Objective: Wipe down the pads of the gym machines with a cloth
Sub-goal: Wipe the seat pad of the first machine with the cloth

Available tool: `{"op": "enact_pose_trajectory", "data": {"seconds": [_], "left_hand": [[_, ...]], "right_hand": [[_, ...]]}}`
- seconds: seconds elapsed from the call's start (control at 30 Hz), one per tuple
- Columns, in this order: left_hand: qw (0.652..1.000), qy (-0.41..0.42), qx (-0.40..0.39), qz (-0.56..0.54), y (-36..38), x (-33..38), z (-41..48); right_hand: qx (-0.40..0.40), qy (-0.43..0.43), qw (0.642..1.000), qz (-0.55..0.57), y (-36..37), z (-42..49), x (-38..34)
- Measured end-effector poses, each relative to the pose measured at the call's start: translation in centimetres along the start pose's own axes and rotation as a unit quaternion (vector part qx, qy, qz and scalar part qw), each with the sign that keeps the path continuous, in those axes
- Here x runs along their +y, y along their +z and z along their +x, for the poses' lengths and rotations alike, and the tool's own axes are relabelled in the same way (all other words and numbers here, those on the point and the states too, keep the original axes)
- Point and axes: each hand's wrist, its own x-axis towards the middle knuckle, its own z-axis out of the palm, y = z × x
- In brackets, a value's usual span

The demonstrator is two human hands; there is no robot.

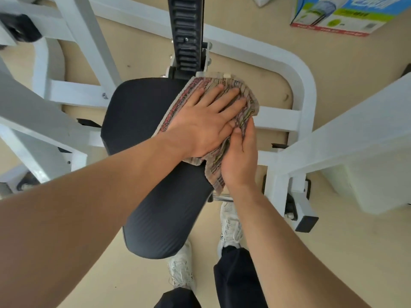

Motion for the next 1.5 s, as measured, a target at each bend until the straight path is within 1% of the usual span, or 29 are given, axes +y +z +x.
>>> {"op": "enact_pose_trajectory", "data": {"seconds": [0.07, 0.13, 0.23, 0.3, 0.37, 0.4, 0.47, 0.53, 0.63, 0.7, 0.77, 0.83, 0.9, 0.93, 1.0, 1.07, 1.1, 1.13, 1.17, 1.2, 1.27, 1.33, 1.4, 1.43, 1.47, 1.5], "left_hand": [[0.999, 0.030, -0.015, -0.002, 0.3, 0.7, -2.2], [0.998, 0.052, -0.016, -0.005, 0.8, 1.0, -5.2], [0.997, 0.064, -0.027, -0.017, 1.6, 0.2, -10.8], [0.997, 0.059, -0.038, -0.019, 1.9, -0.4, -14.1], [0.997, 0.054, -0.042, -0.022, 2.0, -1.0, -15.3], [0.997, 0.053, -0.046, -0.023, 1.9, -1.0, -14.9], [0.998, 0.042, -0.043, -0.026, 1.5, -0.8, -13.1], [0.999, 0.028, -0.028, -0.024, 1.1, -0.1, -11.3], [0.999, -0.006, -0.009, -0.040, 1.2, 1.2, -11.6], [0.999, -0.023, 0.008, -0.047, 2.0, 2.1, -14.6], [0.998, -0.031, 0.034, -0.049, 3.1, 2.6, -18.6], [0.995, -0.033, 0.077, -0.045, 4.3, 2.9, -22.4], [0.993, -0.025, 0.113, -0.037, 5.8, 2.7, -24.8], [0.991, -0.016, 0.127, -0.030, 6.5, 2.5, -25.5], [0.988, 0.016, 0.154, -0.005, 7.4, 1.8, -25.8], [0.980, 0.076, 0.177, 0.050, 7.9, 0.3, -25.4], [0.973, 0.112, 0.183, 0.080, 8.0, -0.8, -24.9], [0.966, 0.148, 0.183, 0.104, 7.9, -2.1, -24.5], [0.959, 0.181, 0.181, 0.120, 7.7, -3.4, -24.1], [0.953, 0.208, 0.176, 0.133, 7.5, -4.6, -23.8], [0.946, 0.236, 0.167, 0.149, 7.1, -6.4, -23.2], [0.947, 0.235, 0.161, 0.151, 6.8, -7.1, -22.8], [0.955, 0.211, 0.161, 0.134, 6.8, -6.7, -23.3], [0.959, 0.192, 0.168, 0.122, 7.0, -6.1, -23.7], [0.965, 0.167, 0.172, 0.105, 7.3, -5.2, -24.2], [0.972, 0.130, 0.173, 0.085, 7.6, -4.1, -24.7]], "right_hand": [[0.044, -0.008, 0.998, 0.042, 1.0, -3.4, 0.3], [0.057, -0.008, 0.993, 0.104, 2.1, -7.1, 0.3], [0.016, 0.028, 0.987, 0.157, 3.7, -13.1, 0.0], [-0.008, 0.028, 0.984, 0.175, 3.9, -15.8, 0.2], [-0.018, 0.019, 0.979, 0.203, 3.4, -15.3, 0.1], [-0.007, 0.026, 0.978, 0.205, 3.2, -13.9, 0.2], [0.023, 0.058, 0.980, 0.190, 3.0, -10.2, 0.5], [0.044, 0.059, 0.979, 0.190, 2.9, -7.6, 0.6], [0.028, 0.037, 0.983, 0.178, 3.4, -9.1, 1.0], [-0.008, 0.003, 0.988, 0.156, 3.6, -12.5, 1.4], [-0.053, -0.058, 0.990, 0.116, 3.5, -16.0, 2.2], [-0.083, -0.119, 0.989, 0.016, 2.8, -18.8, 3.3], [-0.095, -0.186, 0.970, -0.126, 1.5, -20.1, 4.3], [-0.093, -0.222, 0.949, -0.204, 0.8, -20.2, 4.7], [-0.082, -0.297, 0.884, -0.351, -0.7, -19.6, 5.3], [-0.080, -0.382, 0.803, -0.450, -1.8, -18.2, 5.4], [-0.085, -0.423, 0.765, -0.478, -2.0, -17.6, 5.1], [-0.087, -0.457, 0.736, -0.491, -1.9, -17.1, 4.8], [-0.081, -0.482, 0.721, -0.491, -1.3, -16.8, 4.4], [-0.070, -0.493, 0.720, -0.484, -0.5, -16.9, 4.0], [-0.042, -0.471, 0.736, -0.484, 1.6, -17.9, 3.3], [-0.016, -0.434, 0.748, -0.502, 2.8, -18.9, 3.1], [-0.028, -0.439, 0.756, -0.486, 2.6, -18.6, 3.0], [-0.045, -0.463, 0.752, -0.466, 2.1, -17.8, 2.9], [-0.066, -0.498, 0.739, -0.448, 1.4, -16.8, 2.8], [-0.093, -0.536, 0.717, -0.436, 0.6, -15.6, 2.7]]}}
